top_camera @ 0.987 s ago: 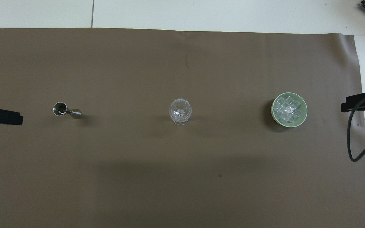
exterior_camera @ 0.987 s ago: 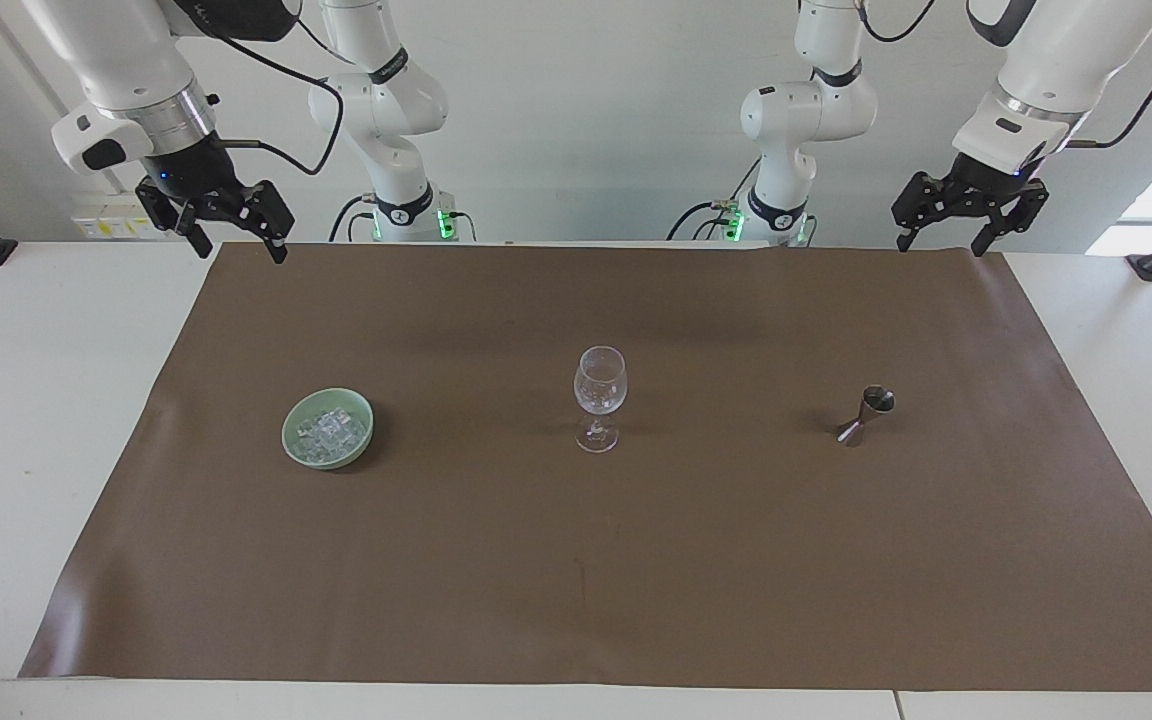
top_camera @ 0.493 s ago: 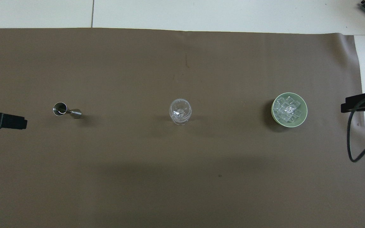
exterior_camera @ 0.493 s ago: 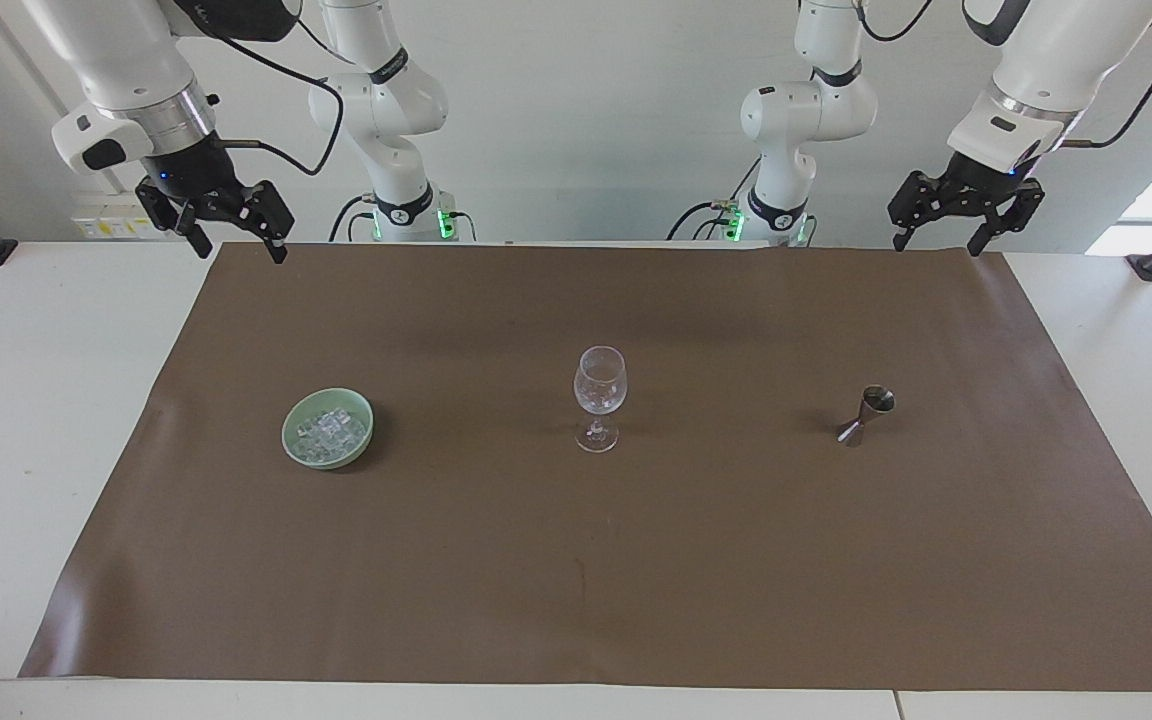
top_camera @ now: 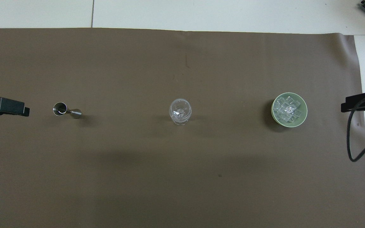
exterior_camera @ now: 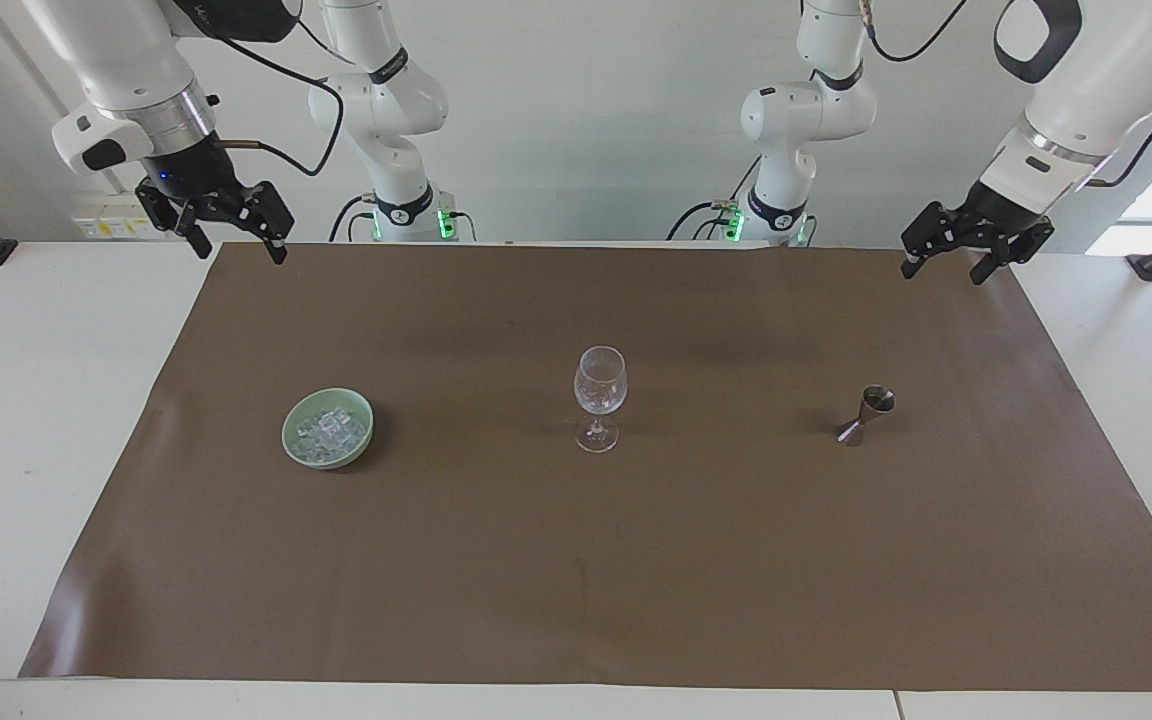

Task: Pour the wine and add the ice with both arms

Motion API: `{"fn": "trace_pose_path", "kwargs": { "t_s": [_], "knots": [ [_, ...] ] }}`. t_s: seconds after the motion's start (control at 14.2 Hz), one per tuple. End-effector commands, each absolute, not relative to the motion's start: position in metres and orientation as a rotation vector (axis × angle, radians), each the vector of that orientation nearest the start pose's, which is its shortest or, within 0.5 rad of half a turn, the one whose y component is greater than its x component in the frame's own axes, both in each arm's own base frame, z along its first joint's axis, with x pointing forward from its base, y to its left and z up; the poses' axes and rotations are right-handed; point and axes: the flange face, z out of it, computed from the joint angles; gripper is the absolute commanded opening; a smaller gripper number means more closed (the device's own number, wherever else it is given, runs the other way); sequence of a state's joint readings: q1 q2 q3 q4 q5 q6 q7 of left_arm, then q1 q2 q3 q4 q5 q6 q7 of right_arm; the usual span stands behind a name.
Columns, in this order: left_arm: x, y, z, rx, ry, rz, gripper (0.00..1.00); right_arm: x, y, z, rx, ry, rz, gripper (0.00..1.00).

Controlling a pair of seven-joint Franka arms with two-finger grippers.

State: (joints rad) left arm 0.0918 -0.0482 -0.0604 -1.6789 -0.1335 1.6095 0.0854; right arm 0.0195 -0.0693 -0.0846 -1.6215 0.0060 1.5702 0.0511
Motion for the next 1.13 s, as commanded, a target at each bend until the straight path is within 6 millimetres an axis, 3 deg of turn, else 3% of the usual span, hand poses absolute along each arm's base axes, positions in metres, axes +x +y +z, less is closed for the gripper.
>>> {"fn": "trace_pose_path", "kwargs": {
  "t_s": [0.0, 0.42, 0.85, 1.06],
  "knots": [
    [0.569, 0.026, 0.581, -3.312, -0.015, 0.07, 1.0, 0.524, -0.036, 0.639, -3.126, 0.155, -0.024, 1.0],
    [0.591, 0.072, 0.536, -3.396, -0.371, 0.132, 1.0, 0.524, -0.036, 0.639, -3.123, 0.155, -0.024, 1.0],
    [0.593, 0.096, 0.483, -3.443, -0.746, 0.276, 1.0, 0.524, -0.036, 0.639, -3.121, 0.155, -0.024, 1.0],
    [0.588, 0.097, 0.455, -3.435, -0.88, 0.374, 1.0, 0.524, -0.036, 0.639, -3.121, 0.155, -0.024, 1.0]
  ]
}}
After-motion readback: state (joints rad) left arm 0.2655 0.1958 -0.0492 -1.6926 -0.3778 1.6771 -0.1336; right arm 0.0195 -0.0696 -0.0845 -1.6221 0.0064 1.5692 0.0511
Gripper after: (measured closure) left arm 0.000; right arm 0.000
